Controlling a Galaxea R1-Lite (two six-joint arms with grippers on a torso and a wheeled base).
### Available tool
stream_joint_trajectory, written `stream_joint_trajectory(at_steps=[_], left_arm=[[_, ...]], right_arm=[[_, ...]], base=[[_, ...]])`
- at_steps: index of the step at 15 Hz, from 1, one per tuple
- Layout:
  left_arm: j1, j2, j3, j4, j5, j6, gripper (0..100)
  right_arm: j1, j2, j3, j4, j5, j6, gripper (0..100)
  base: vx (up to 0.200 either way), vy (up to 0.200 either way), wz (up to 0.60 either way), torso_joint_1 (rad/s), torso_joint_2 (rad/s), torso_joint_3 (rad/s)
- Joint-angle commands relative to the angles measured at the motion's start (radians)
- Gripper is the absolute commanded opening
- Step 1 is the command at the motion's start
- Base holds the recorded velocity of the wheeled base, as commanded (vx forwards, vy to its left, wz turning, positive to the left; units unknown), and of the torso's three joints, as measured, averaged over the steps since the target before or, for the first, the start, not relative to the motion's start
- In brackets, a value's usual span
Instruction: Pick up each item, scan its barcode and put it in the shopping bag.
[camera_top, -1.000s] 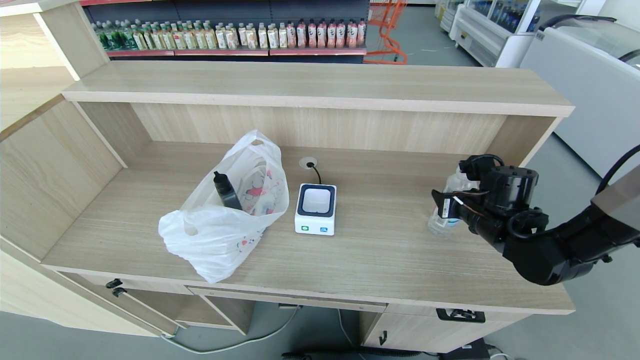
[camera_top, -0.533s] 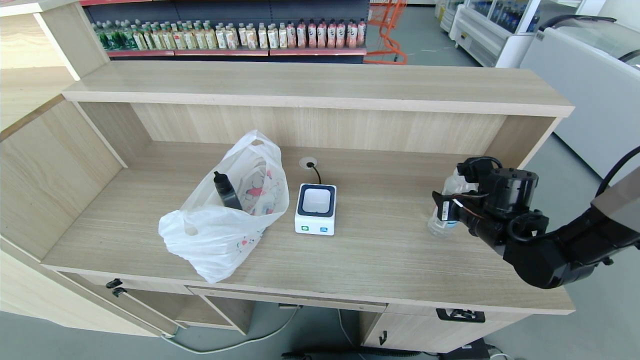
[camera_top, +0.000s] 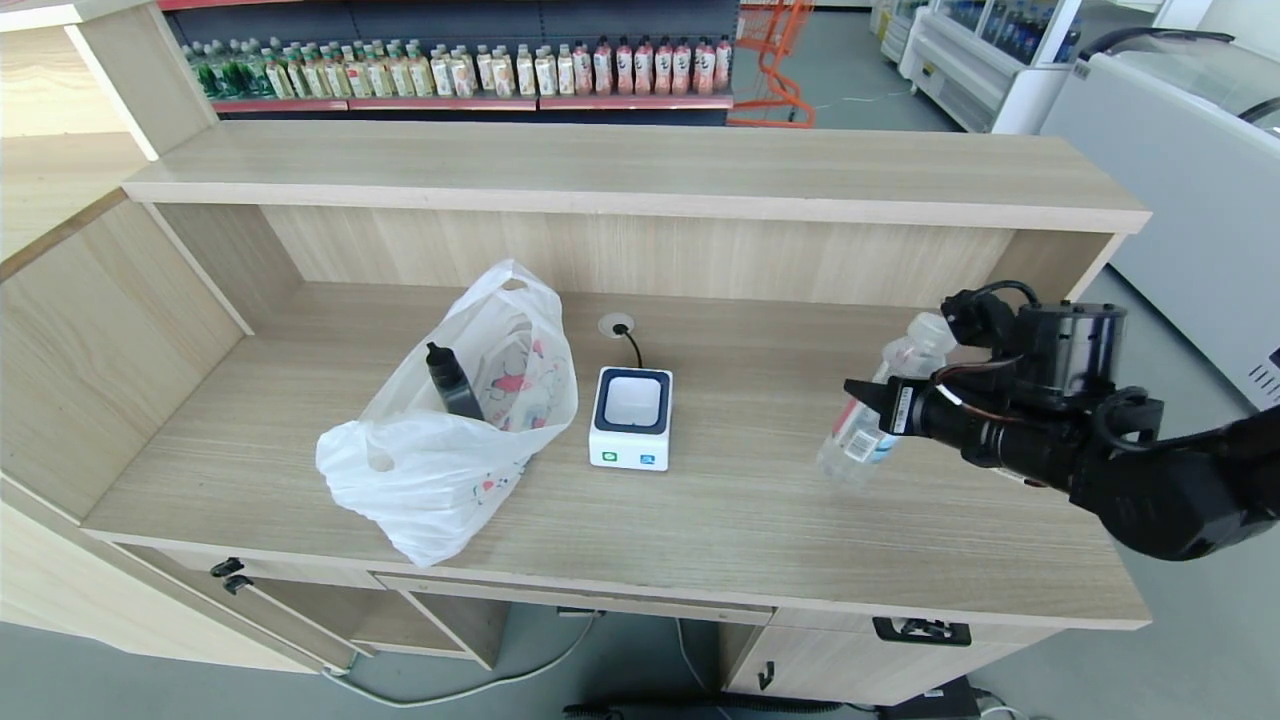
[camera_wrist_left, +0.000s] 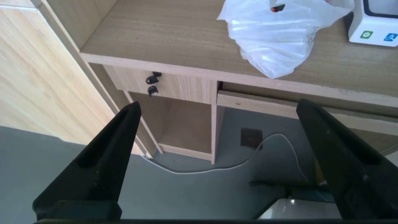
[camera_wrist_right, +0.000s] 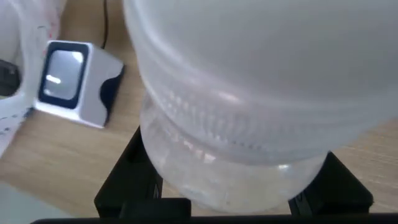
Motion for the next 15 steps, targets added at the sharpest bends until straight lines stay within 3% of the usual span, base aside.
stream_joint_trajectory(at_steps=[1,6,10,15], left_arm=[[0.000,0.000,0.000,0.000,0.000,0.000,100],[0.000,0.000,0.000,0.000,0.000,0.000,100],[0.000,0.000,0.000,0.000,0.000,-0.001,100],[0.000,0.000,0.000,0.000,0.000,0.000,100]], right_arm=[[0.084,-0.247,-0.058,0.203,0.137,0.164,0],[0.308,-0.324,-0.094,0.315,0.120,0.199,0],[0.460,-0.329,-0.153,0.401,-0.026,0.259,0],[0.570,-0.307,-0.266,0.530,-0.159,0.302,0]], base=[[0.000,0.000,0.00,0.000,0.00,0.000],[0.000,0.000,0.00,0.000,0.00,0.000],[0.000,0.000,0.00,0.000,0.00,0.000],[0.000,0.000,0.00,0.000,0.00,0.000]])
